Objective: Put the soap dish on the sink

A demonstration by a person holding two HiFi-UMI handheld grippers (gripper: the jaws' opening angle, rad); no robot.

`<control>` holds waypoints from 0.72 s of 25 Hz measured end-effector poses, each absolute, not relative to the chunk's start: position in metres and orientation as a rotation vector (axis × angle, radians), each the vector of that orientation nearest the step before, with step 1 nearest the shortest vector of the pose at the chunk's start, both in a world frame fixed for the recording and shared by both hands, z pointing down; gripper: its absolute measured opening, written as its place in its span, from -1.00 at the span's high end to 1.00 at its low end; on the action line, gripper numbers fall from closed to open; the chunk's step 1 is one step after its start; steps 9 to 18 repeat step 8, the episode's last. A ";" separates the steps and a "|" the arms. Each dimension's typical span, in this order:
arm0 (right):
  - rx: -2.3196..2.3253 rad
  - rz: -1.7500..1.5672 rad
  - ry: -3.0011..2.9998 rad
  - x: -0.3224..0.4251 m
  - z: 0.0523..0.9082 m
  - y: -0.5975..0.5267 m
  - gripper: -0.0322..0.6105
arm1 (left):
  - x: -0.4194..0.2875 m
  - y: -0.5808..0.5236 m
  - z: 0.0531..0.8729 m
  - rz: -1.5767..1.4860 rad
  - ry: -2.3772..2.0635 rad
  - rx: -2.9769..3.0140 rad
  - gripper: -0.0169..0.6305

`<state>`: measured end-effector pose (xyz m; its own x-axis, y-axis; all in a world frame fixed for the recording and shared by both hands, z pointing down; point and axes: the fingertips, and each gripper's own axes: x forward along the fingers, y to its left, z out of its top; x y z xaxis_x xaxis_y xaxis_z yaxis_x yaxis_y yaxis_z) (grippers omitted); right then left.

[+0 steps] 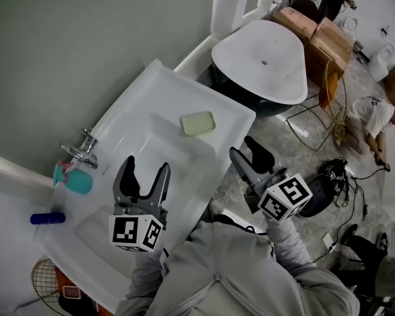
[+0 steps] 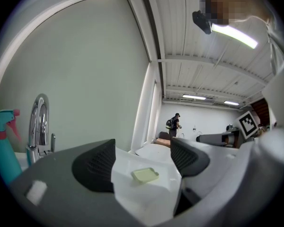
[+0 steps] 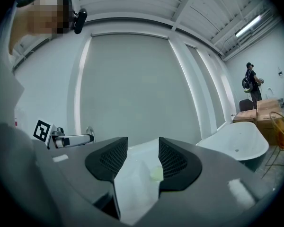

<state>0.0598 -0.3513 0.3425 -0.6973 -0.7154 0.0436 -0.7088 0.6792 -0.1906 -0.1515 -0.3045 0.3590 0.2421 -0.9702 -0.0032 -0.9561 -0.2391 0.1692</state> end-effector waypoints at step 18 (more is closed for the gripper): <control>-1.208 -0.307 2.847 0.060 0.344 -0.351 0.32 | -0.151 -0.304 0.362 -0.159 -1.847 2.366 -0.27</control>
